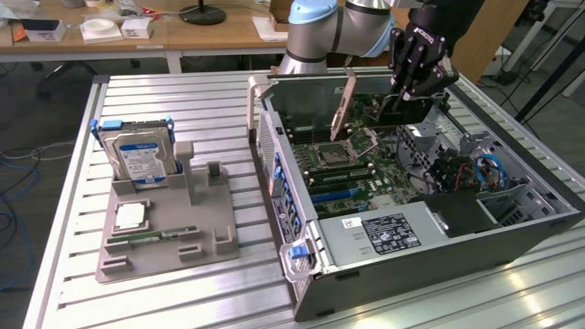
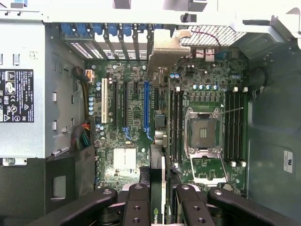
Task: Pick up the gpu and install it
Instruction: 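Insert the gpu into the slot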
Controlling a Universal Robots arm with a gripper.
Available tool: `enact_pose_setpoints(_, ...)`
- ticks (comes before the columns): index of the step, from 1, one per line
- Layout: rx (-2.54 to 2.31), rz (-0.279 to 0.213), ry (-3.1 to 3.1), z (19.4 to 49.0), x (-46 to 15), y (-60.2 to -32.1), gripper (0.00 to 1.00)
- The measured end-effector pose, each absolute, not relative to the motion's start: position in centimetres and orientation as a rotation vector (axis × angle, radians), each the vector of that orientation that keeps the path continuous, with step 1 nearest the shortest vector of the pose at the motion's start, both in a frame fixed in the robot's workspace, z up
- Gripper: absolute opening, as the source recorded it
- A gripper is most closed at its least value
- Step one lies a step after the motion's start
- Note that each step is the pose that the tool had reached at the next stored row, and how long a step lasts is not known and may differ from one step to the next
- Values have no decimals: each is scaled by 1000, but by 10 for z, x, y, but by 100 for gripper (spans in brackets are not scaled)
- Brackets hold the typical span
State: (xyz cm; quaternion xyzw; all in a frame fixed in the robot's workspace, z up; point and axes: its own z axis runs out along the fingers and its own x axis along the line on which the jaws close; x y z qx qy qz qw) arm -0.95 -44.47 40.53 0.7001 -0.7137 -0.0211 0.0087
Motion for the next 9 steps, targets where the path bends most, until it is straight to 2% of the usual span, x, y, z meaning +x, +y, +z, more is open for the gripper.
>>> enact_pose_setpoints(9,2188,-65,-2230,403,-10,-445,26)
